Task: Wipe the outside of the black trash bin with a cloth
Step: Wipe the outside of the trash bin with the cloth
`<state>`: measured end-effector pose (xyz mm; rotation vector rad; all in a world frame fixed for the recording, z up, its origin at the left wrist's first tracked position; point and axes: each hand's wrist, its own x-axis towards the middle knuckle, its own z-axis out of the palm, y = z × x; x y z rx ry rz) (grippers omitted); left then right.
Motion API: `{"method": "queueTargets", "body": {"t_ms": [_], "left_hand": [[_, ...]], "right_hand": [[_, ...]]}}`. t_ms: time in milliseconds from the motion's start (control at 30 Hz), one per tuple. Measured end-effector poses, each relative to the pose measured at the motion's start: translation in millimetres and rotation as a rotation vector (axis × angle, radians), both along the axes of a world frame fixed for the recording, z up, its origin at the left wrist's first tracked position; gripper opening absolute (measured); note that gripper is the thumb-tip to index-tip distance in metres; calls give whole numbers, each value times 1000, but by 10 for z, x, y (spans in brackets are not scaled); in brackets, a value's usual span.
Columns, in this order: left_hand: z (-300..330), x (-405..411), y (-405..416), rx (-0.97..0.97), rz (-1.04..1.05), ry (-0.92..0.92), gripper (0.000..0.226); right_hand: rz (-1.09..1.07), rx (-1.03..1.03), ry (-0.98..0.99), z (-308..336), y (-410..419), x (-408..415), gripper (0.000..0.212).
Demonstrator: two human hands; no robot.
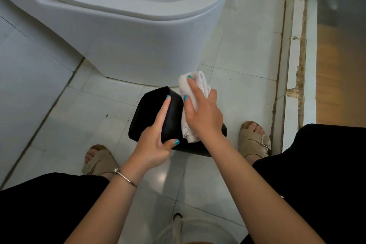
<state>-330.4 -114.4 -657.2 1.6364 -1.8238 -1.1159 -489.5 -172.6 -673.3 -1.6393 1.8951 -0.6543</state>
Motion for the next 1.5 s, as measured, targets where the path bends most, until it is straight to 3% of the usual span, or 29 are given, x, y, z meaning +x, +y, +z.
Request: {"method": "queueTargets", "body": {"t_ms": [167, 367, 467, 833, 1100, 1333, 1500], "left_hand": [[-69, 143, -15, 68, 39, 97, 109], [14, 274, -77, 114, 40, 163, 110], [27, 315, -13, 129, 62, 158, 110], [1, 174, -22, 39, -66, 99, 107], [28, 214, -136, 118, -24, 132, 104], [13, 362, -184, 97, 39, -1, 110], [-124, 472, -203, 35, 223, -73, 86]], "right_hand": [[-248, 197, 25, -415, 130, -382, 45], [-333, 173, 47, -477, 252, -373, 47], [-283, 132, 120, -413, 277, -247, 49], [-3, -63, -36, 97, 137, 208, 52], [-350, 242, -15, -507, 306, -456, 47], [-443, 262, -51, -587, 351, -521, 47], [-491, 263, -153, -547, 328, -485, 46]]}}
